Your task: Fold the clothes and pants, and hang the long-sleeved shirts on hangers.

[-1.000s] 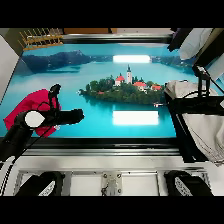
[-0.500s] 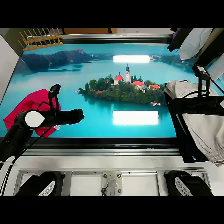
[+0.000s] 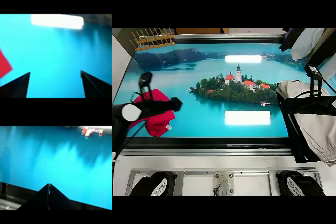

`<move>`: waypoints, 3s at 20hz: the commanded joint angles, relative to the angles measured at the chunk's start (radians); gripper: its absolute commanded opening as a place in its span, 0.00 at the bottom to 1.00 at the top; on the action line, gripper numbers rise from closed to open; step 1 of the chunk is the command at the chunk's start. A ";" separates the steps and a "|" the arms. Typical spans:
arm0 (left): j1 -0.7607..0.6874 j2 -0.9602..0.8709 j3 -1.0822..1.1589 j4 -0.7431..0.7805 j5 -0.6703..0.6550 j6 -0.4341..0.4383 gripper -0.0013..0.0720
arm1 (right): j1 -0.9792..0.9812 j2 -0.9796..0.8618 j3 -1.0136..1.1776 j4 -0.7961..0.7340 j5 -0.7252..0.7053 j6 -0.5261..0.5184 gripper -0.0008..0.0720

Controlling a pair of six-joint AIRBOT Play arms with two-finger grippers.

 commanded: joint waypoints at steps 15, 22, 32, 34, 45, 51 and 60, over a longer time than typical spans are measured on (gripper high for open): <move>0.340 -0.453 0.064 -0.184 -0.044 0.067 0.24 | 0.001 -0.001 0.000 0.000 0.000 0.000 0.04; -0.128 -0.271 0.068 -0.576 0.171 0.118 0.02 | 0.001 -0.001 0.000 0.000 0.000 0.000 0.04; -0.492 -0.580 0.507 -0.570 0.256 0.108 1.00 | 0.001 -0.001 0.000 0.000 0.000 0.000 0.04; -0.412 -0.576 0.544 -0.569 0.140 0.096 0.93 | 0.001 -0.001 0.000 0.000 0.000 0.000 0.04; 0.019 -0.266 -0.200 -0.345 -0.080 0.097 0.93 | 0.001 -0.001 0.000 0.002 0.000 0.001 0.04; -0.109 -0.267 -0.316 -0.456 0.093 0.178 0.93 | 0.001 -0.001 0.000 0.008 0.000 0.001 0.04; -0.251 -0.509 -0.119 -0.460 0.012 0.161 0.09 | -0.001 -0.001 -0.005 -0.013 0.031 0.003 0.04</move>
